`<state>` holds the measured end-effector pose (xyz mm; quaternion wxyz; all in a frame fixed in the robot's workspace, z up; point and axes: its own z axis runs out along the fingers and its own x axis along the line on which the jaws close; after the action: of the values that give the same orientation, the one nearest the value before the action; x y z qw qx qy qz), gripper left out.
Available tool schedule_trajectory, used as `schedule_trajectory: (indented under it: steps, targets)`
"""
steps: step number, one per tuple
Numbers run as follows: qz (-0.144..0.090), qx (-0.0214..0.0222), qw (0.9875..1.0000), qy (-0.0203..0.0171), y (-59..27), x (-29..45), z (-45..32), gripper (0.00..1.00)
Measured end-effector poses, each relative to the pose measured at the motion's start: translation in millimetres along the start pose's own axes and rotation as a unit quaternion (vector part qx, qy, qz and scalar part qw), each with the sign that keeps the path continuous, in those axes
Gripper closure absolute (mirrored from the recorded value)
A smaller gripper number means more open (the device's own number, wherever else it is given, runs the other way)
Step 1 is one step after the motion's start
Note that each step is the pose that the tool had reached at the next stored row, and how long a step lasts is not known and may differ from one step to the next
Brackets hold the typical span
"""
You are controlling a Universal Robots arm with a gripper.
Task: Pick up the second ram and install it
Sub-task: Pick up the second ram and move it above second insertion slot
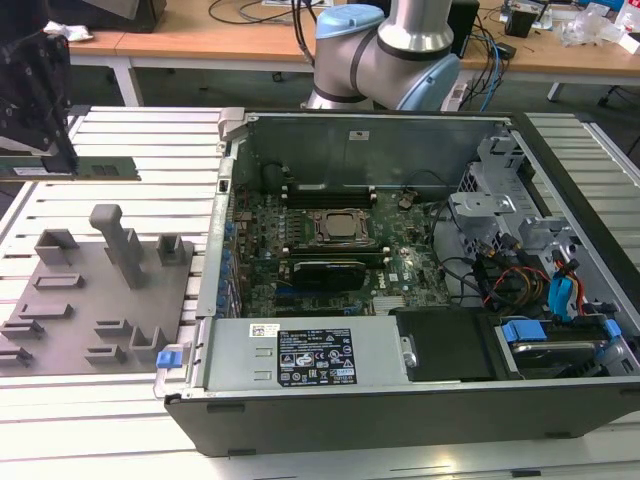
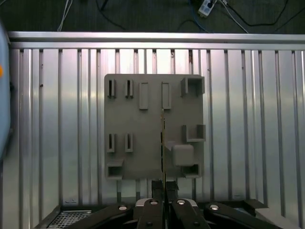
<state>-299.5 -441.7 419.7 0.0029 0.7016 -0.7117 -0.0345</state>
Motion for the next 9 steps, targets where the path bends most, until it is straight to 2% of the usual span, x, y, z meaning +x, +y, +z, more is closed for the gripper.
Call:
schedule_trajectory:
  steps: [5,7,9]
  targets:
    - [0.000,-0.0003,1.0000,0.0000,-24.2,-0.4,-1.3,0.87]
    - [0.000,-0.0004,1.0000,0.0000,-29.2,-0.5,-1.5,0.87]
    - [0.000,-0.0006,1.0000,0.0000,-39.5,-0.6,-2.0,0.87]
